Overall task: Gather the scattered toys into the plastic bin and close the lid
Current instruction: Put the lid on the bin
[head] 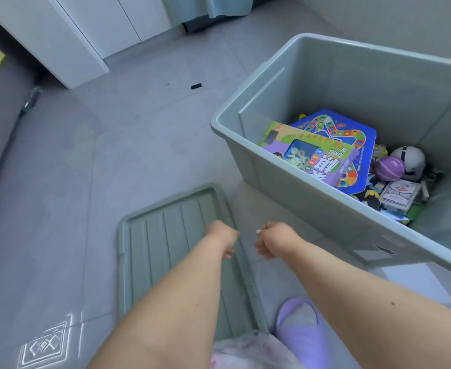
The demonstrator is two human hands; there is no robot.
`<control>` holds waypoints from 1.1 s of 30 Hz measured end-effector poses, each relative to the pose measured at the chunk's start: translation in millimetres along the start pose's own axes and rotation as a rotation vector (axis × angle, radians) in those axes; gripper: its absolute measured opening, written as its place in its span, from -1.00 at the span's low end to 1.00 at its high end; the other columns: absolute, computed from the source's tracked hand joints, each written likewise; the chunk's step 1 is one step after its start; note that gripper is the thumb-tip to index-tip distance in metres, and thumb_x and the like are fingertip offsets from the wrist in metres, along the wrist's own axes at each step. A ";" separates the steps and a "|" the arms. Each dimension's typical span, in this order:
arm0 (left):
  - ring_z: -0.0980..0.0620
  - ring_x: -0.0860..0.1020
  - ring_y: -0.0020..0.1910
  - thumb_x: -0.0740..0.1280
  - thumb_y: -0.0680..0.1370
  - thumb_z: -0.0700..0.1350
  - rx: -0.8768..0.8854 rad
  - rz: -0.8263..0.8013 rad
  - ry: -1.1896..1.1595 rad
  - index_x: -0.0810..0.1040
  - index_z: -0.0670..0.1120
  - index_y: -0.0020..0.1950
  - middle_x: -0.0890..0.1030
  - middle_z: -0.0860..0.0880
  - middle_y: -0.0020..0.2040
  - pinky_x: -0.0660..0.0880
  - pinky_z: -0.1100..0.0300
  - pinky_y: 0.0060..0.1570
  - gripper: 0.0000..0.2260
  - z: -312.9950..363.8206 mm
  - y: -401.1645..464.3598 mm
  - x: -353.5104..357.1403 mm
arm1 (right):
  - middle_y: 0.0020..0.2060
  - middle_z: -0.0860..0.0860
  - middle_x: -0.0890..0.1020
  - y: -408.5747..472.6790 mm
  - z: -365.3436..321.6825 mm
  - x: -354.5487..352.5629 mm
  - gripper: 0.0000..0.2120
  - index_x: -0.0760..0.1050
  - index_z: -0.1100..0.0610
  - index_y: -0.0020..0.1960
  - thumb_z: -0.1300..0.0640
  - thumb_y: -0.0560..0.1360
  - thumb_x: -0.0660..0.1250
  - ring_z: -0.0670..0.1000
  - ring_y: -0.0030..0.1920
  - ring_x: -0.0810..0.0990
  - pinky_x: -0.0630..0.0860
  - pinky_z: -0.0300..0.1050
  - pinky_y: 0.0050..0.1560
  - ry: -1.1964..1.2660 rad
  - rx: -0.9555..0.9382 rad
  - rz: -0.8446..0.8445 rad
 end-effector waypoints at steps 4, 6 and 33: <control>-0.13 0.67 -0.20 0.34 0.49 -0.15 -0.042 0.016 0.068 0.57 -0.22 -0.12 0.64 -0.18 -0.19 0.64 -0.04 -0.16 -0.87 -15.6 20.2 28.2 | -0.34 0.07 0.48 19.3 13.4 6.5 -0.81 0.34 0.14 -0.17 0.21 0.62 0.13 0.00 -0.40 0.44 0.37 -0.21 -0.38 0.045 0.058 -0.047; -0.13 0.66 -0.05 0.35 0.47 -0.07 -0.034 0.011 0.184 0.60 -0.20 0.03 0.66 -0.16 0.00 0.62 0.04 -0.06 -0.77 -23.2 29.8 41.3 | -0.34 0.07 0.49 27.0 20.0 6.1 -0.81 0.34 0.14 -0.19 0.20 0.61 0.14 -0.01 -0.40 0.45 0.38 -0.21 -0.38 0.037 0.077 -0.050; -0.24 0.54 0.02 0.25 0.52 -0.03 0.286 0.619 0.171 0.35 -0.16 0.06 0.53 -0.20 0.12 0.49 0.01 -0.06 -0.76 39.0 -30.8 -117.0 | -0.32 0.12 0.62 -48.6 -81.3 -19.4 -0.81 0.38 0.09 -0.25 0.12 0.54 0.23 0.10 -0.31 0.55 0.57 0.06 0.02 0.055 -0.244 0.015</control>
Point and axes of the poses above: each hand's wrist, its own y-axis towards the middle knuckle, its own x-axis out of the palm, z = x × y, the point moved 3 cm from there along y, towards the middle knuckle
